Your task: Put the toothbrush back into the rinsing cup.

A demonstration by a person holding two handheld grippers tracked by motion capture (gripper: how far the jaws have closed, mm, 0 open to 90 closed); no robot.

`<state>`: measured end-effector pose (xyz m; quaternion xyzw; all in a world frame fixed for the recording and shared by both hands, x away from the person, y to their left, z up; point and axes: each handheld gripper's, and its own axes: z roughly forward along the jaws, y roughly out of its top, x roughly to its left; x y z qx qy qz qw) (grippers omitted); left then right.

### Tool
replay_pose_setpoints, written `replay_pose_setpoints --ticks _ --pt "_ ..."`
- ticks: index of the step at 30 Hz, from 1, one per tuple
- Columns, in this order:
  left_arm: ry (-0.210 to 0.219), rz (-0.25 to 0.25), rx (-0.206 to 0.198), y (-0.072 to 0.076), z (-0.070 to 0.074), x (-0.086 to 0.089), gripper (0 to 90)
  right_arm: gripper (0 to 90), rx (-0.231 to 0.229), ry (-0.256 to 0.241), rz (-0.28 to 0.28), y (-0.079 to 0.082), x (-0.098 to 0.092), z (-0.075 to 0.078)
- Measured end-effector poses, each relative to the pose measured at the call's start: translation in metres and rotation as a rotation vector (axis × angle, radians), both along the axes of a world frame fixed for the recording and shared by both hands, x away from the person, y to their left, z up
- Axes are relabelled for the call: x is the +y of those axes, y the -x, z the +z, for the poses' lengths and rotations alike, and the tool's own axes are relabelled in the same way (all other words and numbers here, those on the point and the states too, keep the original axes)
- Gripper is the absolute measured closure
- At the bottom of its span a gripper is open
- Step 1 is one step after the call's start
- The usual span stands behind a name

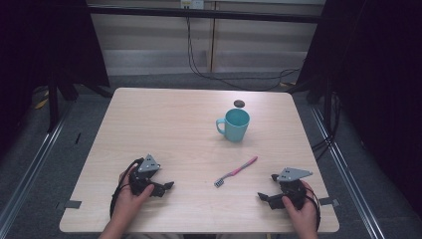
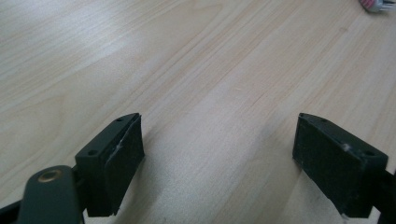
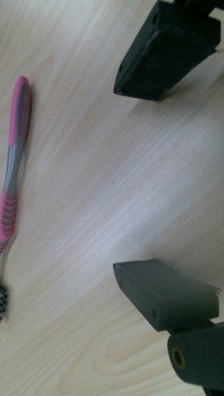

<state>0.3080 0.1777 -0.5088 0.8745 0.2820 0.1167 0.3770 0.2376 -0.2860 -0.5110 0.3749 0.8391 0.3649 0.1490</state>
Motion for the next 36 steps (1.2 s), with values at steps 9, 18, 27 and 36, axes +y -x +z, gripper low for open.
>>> replay_pose_setpoints --ticks 9,18,27,36 --pt "0.004 0.003 0.002 0.000 0.000 0.000 15.9 11.6 0.006 0.000 -0.002 0.000 0.000 0.000" --pt "0.010 0.000 0.006 0.000 0.000 -0.001 15.4 10.9 0.008 0.001 0.033 -0.002 -0.002 0.000" --pt "0.009 0.000 0.006 0.000 0.000 -0.001 15.4 9.9 0.042 0.039 0.089 -0.009 -0.001 0.004" --pt "0.009 0.000 0.007 0.000 0.000 -0.001 15.4 18.0 0.112 0.165 0.176 -0.023 0.010 0.018"
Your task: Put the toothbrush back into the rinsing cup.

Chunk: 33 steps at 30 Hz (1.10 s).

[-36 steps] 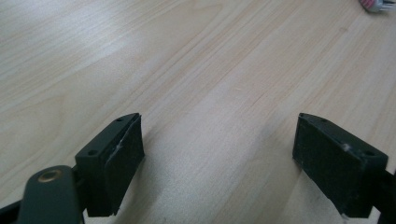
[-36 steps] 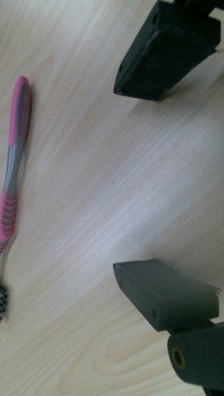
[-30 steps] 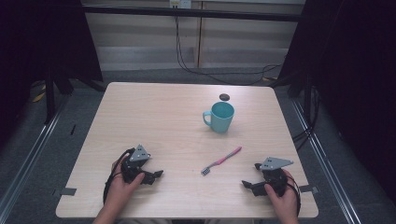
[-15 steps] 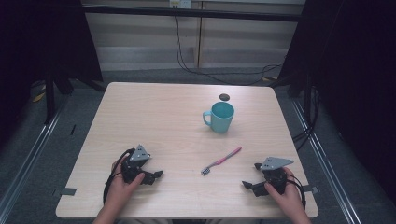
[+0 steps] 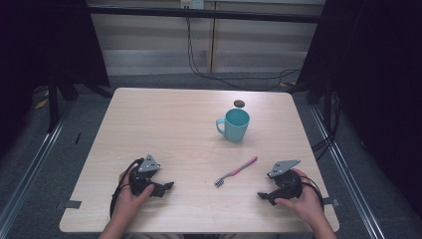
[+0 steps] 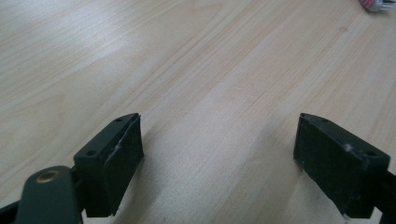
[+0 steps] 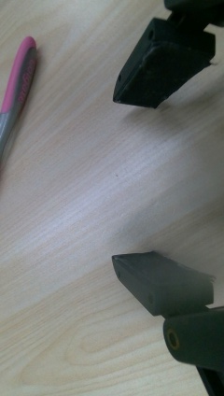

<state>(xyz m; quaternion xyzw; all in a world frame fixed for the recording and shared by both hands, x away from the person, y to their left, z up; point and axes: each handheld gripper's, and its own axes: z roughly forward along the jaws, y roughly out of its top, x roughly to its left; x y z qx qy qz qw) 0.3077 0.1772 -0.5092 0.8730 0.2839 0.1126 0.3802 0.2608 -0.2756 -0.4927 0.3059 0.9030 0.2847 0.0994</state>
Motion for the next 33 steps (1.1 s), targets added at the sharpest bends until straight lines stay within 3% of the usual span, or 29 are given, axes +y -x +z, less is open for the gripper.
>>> replay_pose_setpoints --ticks 9,10,18,24,33 --pt "0.000 0.000 0.000 0.000 0.000 0.000 15.4 19.6 -0.009 0.101 0.082 -0.018 0.012 0.019" --pt "0.000 0.000 0.000 0.000 0.000 0.000 15.4 19.6 0.007 0.132 0.100 -0.022 0.015 0.022" --pt "0.000 0.000 0.000 0.000 0.000 0.000 15.4 19.6 0.018 0.244 0.170 -0.030 0.028 0.023" --pt "0.000 0.000 0.000 0.000 0.000 0.000 15.4 20.7 0.025 0.254 0.181 -0.036 0.033 0.029" --pt "0.000 0.000 0.000 0.000 0.000 0.000 15.4 20.7 0.011 0.353 0.255 -0.046 0.045 0.044"
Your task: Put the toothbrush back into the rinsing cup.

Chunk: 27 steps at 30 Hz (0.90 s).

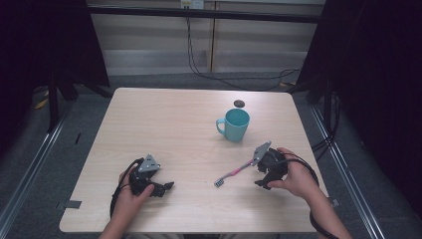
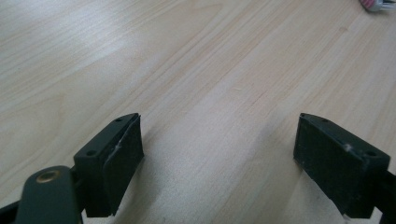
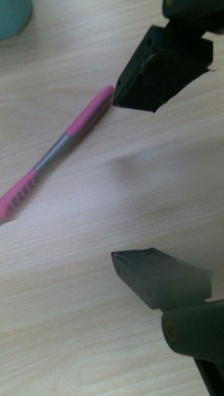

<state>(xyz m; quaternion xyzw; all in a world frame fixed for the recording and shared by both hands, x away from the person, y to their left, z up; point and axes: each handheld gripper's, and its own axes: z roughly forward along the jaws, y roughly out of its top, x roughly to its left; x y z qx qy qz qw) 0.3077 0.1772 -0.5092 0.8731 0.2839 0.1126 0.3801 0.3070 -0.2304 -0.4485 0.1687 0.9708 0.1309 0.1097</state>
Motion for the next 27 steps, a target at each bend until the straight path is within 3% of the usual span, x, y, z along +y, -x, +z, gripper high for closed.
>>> replay_pose_setpoints --ticks 16,21,27 --pt "0.001 0.001 0.000 0.000 0.000 0.000 15.4 20.6 0.005 0.075 0.076 -0.016 0.024 0.008" --pt "0.002 0.001 0.000 0.000 0.000 0.000 15.4 21.3 0.004 0.080 0.122 -0.018 0.033 0.010" --pt "-0.001 0.002 -0.001 0.000 0.000 0.000 15.4 21.4 0.003 0.119 0.161 -0.022 0.044 0.012"
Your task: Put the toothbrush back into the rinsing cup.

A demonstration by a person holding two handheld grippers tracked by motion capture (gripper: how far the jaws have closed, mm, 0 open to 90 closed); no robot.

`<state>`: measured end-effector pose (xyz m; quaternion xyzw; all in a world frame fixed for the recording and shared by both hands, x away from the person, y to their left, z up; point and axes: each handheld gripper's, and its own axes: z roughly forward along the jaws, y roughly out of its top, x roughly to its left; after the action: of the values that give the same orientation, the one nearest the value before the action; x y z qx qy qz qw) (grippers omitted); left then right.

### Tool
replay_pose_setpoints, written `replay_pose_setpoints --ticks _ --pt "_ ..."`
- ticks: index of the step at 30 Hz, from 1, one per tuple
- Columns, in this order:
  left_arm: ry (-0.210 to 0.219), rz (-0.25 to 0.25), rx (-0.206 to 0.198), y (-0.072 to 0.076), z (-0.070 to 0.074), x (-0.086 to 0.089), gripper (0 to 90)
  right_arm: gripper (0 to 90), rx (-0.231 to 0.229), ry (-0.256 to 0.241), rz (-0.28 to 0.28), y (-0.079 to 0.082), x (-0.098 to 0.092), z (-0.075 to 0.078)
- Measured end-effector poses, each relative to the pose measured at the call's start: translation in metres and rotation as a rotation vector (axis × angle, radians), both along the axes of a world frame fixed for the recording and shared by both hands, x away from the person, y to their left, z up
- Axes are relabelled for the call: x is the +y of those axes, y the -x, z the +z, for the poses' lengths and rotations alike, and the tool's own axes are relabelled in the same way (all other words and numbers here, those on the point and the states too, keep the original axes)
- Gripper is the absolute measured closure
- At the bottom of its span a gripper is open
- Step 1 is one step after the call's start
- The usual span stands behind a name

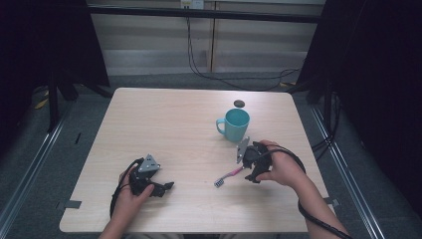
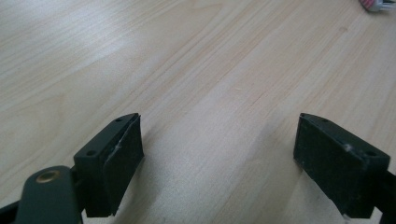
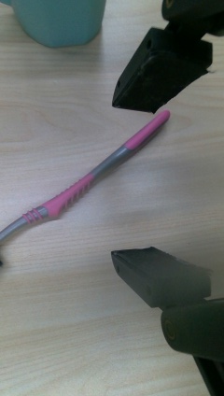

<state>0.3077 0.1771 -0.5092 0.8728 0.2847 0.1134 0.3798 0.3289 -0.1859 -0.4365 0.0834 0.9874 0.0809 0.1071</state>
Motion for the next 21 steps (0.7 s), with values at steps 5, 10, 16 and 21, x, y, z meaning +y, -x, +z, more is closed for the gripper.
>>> replay_pose_setpoints --ticks 5,10,16,21 --pt "0.000 0.000 0.000 0.000 0.000 0.000 15.4 22.1 0.001 -0.007 0.016 -0.002 0.009 0.002" --pt "-0.001 -0.002 0.001 0.000 0.000 0.000 15.4 22.8 0.004 0.004 0.052 -0.004 0.018 0.000" --pt "-0.001 -0.001 0.001 0.000 0.000 0.000 15.4 24.5 0.012 0.012 0.069 -0.007 0.023 -0.003" --pt "-0.001 -0.002 0.001 0.000 0.000 0.000 15.3 26.7 0.017 0.005 0.082 -0.007 0.027 -0.002"
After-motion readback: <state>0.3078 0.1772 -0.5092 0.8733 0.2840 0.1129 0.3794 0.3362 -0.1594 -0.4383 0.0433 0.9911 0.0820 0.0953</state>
